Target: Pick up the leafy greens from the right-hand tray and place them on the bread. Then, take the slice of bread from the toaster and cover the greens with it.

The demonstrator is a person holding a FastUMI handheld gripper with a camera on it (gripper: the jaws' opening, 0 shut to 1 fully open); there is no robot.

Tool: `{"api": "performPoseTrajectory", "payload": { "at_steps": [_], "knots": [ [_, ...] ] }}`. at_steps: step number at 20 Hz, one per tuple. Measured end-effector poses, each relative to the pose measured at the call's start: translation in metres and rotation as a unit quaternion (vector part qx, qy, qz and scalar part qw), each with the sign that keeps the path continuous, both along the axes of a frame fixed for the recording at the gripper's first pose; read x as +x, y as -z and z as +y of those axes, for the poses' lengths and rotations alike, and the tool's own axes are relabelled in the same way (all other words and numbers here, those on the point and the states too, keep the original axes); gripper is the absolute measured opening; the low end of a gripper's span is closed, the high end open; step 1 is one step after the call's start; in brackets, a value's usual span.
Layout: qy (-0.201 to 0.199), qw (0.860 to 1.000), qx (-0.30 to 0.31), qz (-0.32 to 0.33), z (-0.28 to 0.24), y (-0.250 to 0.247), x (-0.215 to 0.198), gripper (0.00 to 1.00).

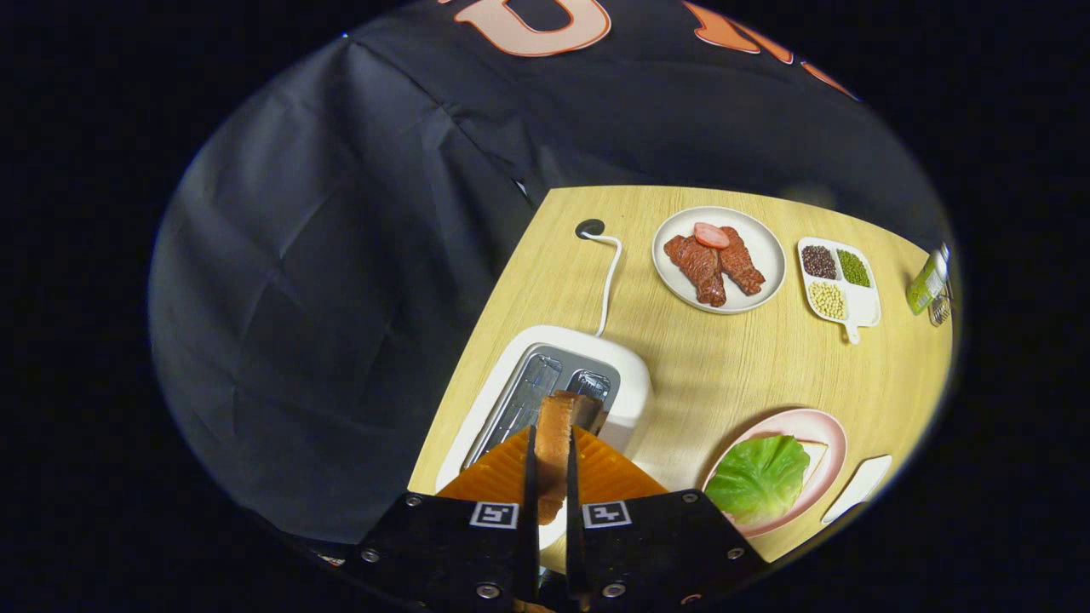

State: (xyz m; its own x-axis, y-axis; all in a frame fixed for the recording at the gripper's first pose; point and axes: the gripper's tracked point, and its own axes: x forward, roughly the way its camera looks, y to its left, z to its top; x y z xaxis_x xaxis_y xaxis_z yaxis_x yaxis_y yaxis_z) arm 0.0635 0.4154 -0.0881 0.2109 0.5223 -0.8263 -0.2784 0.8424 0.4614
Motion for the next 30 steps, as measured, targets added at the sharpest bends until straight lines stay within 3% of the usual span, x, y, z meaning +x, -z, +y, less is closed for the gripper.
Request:
{"api": "performPoseTrajectory", "payload": {
  "at_steps": [18, 30],
  "knots": [
    [0.019, 0.988, 0.140, -0.063, -0.077, -0.071, -0.026, 0.13],
    [0.067, 0.981, 0.171, -0.064, -0.167, -0.046, -0.037, 0.13]
  ]
}}
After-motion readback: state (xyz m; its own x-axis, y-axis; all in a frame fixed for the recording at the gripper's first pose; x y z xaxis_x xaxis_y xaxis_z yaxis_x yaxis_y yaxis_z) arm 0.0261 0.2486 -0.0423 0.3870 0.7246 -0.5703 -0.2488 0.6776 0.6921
